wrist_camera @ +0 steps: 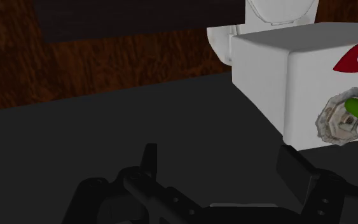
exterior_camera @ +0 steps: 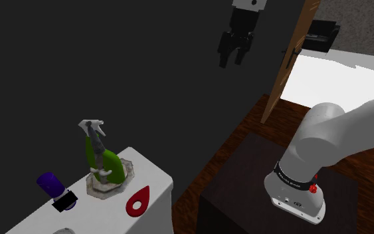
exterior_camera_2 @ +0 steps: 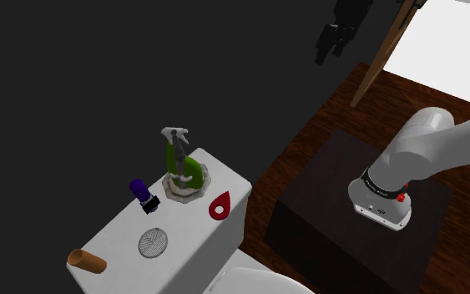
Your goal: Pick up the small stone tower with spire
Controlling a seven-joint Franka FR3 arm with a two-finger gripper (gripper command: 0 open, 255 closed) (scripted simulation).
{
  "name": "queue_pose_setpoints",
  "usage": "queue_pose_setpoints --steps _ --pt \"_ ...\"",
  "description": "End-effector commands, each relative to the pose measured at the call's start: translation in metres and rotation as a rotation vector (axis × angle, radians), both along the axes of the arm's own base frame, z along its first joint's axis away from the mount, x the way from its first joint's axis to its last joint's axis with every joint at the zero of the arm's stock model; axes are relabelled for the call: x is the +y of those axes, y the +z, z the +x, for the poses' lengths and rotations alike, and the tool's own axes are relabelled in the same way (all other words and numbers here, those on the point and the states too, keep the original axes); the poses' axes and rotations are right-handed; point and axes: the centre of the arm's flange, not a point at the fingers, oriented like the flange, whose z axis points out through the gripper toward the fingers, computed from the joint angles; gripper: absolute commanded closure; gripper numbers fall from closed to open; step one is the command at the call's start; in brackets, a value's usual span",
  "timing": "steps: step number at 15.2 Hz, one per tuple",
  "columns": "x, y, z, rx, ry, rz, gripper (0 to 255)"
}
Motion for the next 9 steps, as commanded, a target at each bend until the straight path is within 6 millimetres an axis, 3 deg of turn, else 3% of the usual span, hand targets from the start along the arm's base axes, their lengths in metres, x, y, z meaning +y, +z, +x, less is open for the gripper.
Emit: queue_pose_setpoints --steps 1,9 --pt "0.000 0.000 0.000 0.000 0.000 0.000 0" --pt "0.100 -0.006 0.046 0.029 0.011 -0.021 0"
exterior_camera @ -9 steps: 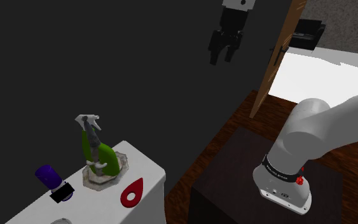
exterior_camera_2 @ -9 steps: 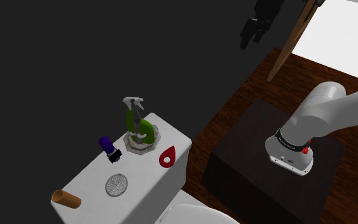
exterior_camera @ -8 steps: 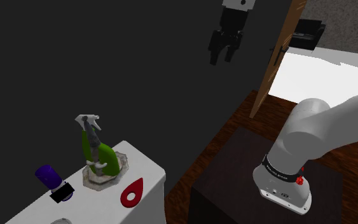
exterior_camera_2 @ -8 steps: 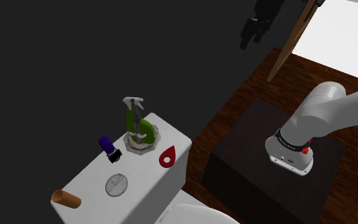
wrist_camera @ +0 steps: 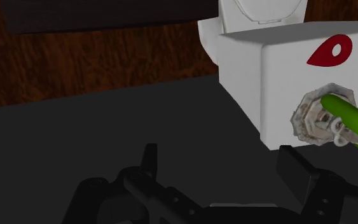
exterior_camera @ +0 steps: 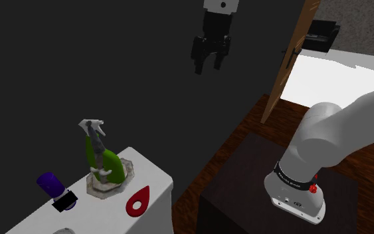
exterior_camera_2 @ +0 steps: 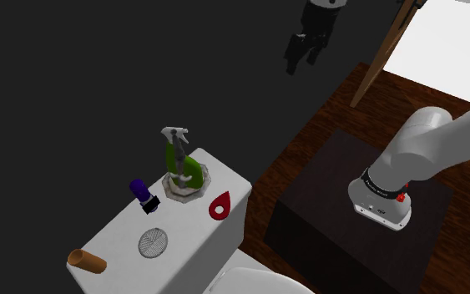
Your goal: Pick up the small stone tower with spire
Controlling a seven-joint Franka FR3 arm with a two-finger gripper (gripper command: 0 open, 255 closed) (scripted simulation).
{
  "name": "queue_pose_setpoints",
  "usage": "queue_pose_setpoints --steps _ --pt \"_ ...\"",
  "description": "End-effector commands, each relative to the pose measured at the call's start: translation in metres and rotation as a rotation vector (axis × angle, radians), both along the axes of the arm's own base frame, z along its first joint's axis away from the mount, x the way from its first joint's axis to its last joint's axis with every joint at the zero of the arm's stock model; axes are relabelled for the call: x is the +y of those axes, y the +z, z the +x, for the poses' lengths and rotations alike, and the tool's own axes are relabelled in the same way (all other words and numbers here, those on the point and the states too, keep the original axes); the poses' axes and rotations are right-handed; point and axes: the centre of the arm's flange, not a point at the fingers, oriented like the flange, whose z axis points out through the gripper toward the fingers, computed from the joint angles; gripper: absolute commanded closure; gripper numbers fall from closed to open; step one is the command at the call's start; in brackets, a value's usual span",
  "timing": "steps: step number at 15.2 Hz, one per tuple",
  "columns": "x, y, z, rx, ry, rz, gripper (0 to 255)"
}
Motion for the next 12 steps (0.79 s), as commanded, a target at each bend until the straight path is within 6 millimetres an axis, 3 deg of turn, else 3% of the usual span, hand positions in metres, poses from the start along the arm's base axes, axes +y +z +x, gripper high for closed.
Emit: queue_pose_setpoints --steps 1,12 --pt "0.028 -0.003 0.012 0.008 0.003 -0.005 0" --pt "0.166 -0.017 0.073 0.047 0.018 -0.033 0"
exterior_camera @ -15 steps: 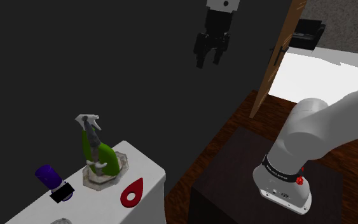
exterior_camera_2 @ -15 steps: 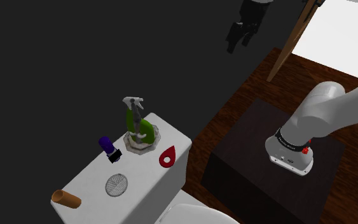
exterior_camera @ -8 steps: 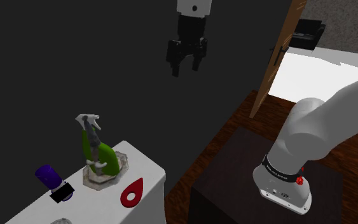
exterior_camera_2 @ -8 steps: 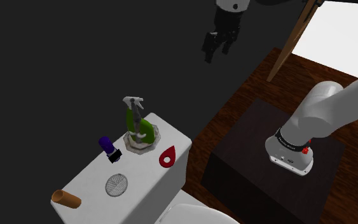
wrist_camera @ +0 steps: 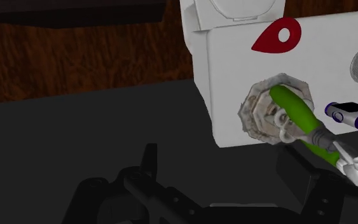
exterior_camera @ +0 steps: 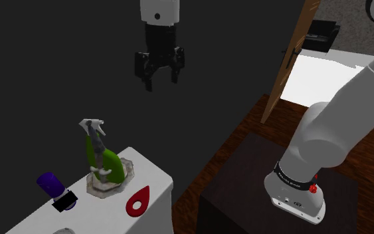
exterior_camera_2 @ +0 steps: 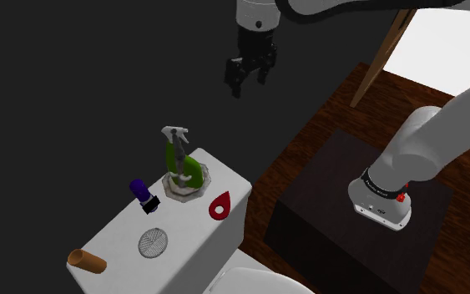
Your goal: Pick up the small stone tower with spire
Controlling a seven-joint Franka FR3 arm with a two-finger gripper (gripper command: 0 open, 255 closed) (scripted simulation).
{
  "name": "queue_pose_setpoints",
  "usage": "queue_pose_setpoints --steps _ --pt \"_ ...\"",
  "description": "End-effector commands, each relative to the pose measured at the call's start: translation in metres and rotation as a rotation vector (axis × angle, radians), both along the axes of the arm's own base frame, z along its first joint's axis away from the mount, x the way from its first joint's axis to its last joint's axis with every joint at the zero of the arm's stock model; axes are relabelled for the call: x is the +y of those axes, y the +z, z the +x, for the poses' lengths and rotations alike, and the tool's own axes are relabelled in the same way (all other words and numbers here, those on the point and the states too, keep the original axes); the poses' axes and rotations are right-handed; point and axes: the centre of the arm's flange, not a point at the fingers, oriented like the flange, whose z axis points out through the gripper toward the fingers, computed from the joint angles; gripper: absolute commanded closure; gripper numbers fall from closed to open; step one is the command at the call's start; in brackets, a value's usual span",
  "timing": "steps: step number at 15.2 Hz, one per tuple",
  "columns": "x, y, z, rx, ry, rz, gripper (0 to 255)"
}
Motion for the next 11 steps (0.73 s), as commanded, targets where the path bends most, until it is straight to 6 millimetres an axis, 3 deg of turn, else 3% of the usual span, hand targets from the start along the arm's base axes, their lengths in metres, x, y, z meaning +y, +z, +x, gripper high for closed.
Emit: queue_pose_setpoints --steps 1,11 --pt "0.027 -0.002 0.011 0.007 0.002 -0.004 0" --pt "0.153 -0.020 0.064 0.043 0.016 -0.030 0"
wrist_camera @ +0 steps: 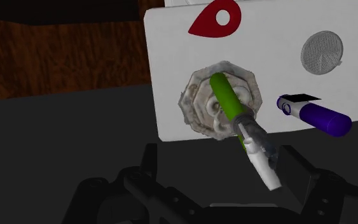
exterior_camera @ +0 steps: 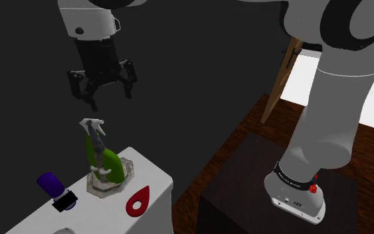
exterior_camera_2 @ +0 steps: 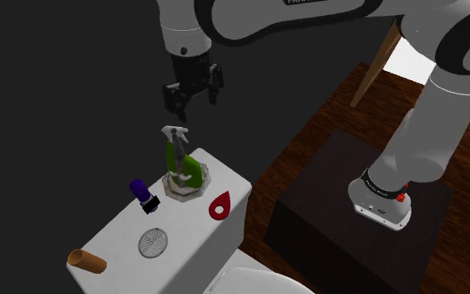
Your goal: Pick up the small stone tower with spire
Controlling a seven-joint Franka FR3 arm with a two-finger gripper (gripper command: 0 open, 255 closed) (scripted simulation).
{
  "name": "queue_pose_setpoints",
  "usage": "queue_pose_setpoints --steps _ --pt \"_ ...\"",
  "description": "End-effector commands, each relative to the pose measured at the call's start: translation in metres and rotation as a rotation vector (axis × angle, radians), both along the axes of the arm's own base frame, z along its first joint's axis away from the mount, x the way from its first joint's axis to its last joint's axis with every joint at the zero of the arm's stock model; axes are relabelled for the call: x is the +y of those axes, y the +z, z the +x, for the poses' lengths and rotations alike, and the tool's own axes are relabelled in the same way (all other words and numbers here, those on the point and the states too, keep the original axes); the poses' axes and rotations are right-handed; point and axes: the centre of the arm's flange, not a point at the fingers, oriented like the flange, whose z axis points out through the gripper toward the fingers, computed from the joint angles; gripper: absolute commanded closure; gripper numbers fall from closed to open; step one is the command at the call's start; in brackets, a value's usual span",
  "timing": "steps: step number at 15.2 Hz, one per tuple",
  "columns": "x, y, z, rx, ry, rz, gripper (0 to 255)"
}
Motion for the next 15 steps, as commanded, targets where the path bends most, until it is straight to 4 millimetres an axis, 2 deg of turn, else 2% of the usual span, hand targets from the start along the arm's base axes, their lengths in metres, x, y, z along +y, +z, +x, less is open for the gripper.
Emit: queue_pose_setpoints --steps 1,5,12,14,15 --pt "0.026 -0.006 0.012 0.007 0.000 -0.005 0" --pt "0.072 -0.014 0.030 0.020 0.005 -0.015 0" --pt "0.072 -0.051 0.030 0.020 0.005 -0.014 0" --pt "0.072 -0.054 0.030 0.020 0.005 -0.015 0" --pt "0.072 -0.054 0.030 0.020 0.005 -0.014 255"
